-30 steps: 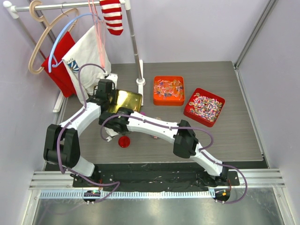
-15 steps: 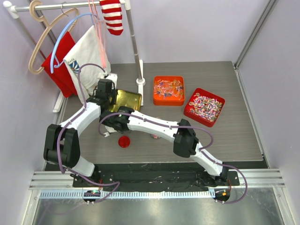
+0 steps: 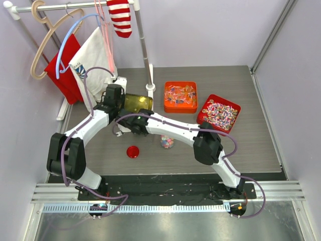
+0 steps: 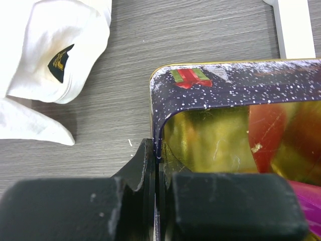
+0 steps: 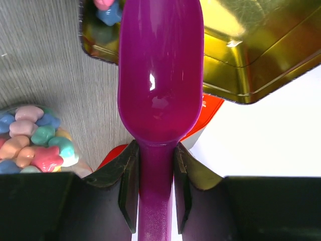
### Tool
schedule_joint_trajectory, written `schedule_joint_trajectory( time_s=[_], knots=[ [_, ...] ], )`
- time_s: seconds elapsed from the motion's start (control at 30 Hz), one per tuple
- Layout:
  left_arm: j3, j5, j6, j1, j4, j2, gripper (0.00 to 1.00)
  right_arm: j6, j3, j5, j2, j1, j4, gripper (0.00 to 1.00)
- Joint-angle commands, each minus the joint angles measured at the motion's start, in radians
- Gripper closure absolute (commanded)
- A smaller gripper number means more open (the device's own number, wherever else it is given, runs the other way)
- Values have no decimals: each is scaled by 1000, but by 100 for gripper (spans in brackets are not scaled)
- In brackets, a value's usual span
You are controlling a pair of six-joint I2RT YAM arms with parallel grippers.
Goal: Pack the candies
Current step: Scoop the fake candies from the storage box.
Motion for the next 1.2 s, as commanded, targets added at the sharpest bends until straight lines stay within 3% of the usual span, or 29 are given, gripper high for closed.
schedule_joint_trajectory(
  time_s=[0.0,0.27,0.43,0.57,0.8,1.17],
  knots=[
    [29,15,-13,-4,54,-29,100,21,79,-12,-17,3,6,99],
    [31,8,-13,-4,51,-26,100,-57,20,36,-23,29,5,99],
    [31,192,-96,66,42,-16,100,-117,90,64,-21,36,5,99],
    [24,240,-113,100,37,-1,100,-117,177,47,-54,35,-11,99],
    [35,304,-137,121,19,37,100,-112,174,35,-173,35,-15,99],
    [77,804,-240,207,-9,165,100,-120,173,-11,-272,35,-152,99]
  ],
)
